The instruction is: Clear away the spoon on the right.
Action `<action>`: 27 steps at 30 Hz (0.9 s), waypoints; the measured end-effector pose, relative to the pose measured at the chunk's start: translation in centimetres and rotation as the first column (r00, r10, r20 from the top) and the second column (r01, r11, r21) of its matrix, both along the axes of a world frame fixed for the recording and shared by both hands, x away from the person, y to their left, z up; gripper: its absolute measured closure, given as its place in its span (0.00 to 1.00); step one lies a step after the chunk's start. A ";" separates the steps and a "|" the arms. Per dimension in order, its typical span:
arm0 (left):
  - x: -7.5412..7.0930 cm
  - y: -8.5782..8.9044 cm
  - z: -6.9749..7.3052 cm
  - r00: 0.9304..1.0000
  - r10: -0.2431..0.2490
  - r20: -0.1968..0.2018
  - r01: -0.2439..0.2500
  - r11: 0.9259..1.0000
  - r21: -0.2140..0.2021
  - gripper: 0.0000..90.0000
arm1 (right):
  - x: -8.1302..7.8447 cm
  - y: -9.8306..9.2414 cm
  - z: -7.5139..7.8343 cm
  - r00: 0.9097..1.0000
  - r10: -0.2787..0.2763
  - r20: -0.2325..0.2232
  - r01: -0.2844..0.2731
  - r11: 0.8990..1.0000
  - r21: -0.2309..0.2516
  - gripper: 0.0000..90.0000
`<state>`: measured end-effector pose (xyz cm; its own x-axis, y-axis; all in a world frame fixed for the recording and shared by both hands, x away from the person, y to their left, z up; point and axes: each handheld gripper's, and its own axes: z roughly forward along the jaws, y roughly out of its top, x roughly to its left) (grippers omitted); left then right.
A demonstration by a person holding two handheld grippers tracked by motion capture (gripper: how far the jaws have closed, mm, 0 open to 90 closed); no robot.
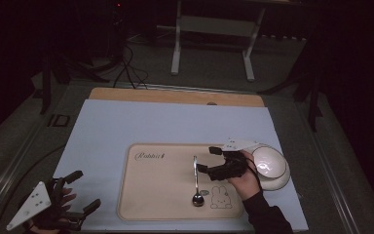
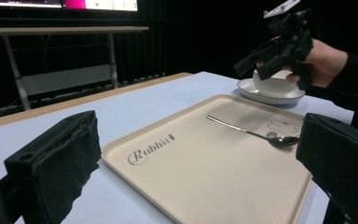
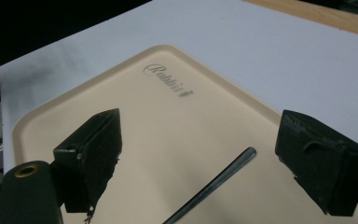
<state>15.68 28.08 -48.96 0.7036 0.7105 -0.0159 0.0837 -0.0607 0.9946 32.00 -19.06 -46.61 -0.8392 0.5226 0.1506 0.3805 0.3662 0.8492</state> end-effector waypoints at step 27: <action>-0.1 -0.1 0.0 1.000 -0.005 0.004 0.005 1.000 0.007 0.00 | -5.5 -4.7 -0.6 0.995 -0.095 0.037 0.094 0.995 0.010 0.16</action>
